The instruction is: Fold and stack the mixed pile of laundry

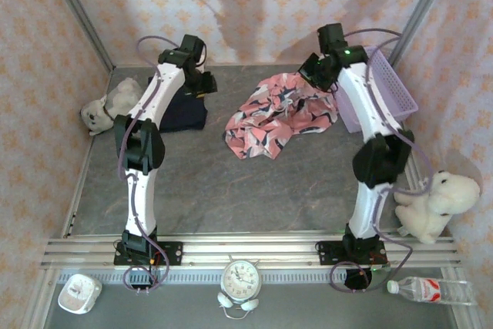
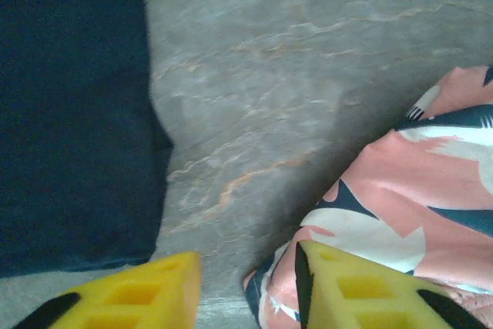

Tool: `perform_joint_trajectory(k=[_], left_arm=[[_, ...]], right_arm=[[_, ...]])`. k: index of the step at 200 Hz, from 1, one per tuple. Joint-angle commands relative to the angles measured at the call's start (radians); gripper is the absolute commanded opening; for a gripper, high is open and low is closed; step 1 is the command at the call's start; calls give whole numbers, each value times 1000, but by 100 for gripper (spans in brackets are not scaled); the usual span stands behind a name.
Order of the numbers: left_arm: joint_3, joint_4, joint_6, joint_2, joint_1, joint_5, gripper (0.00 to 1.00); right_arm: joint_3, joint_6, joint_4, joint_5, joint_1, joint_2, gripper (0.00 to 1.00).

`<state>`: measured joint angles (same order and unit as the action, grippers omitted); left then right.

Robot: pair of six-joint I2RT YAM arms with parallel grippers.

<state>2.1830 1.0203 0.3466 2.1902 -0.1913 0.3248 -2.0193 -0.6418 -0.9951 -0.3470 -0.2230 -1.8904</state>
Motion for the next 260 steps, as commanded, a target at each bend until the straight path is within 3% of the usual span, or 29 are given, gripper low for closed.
perform_joint_trajectory(k=[1, 20, 36, 50, 75, 123, 151, 183, 190, 204, 214, 235, 260], left_arm=[[28, -26, 19, -41, -53, 75, 58], [20, -22, 23, -38, -77, 114, 66], [-5, -16, 47, -37, -112, 132, 70], [-51, -27, 83, -48, -156, 140, 71], [-191, -102, 181, -88, -238, 110, 71], [-498, -337, 478, -160, -290, 32, 73], [-504, -383, 525, -115, -289, -45, 72], [-429, -379, 526, -77, -288, -76, 72], [-408, -373, 519, -78, -289, -72, 73], [-357, -339, 494, -78, -287, -72, 72], [-306, -302, 465, -73, -286, -72, 73], [-225, -248, 420, -39, -286, -85, 73], [-123, -214, 427, 74, -286, -36, 71]], right_arm=[[257, -105, -22, -128, -36, 115, 0], [495, -146, 57, -157, -40, 199, 1], [610, -133, 104, -165, -23, 229, 19], [638, -88, 82, -76, -12, 241, 41], [660, 3, 81, 9, -7, 257, 57], [858, 11, 297, -89, -7, 291, 74], [973, -13, 459, -105, -7, 243, 76], [974, -5, 516, -23, -5, 153, 72], [957, 3, 502, -1, -4, 131, 64], [918, 9, 462, 43, -3, 99, 31], [901, 13, 451, 48, -1, 91, 18], [880, 18, 447, 43, 1, 104, 7], [868, 17, 433, 41, 1, 122, 4]])
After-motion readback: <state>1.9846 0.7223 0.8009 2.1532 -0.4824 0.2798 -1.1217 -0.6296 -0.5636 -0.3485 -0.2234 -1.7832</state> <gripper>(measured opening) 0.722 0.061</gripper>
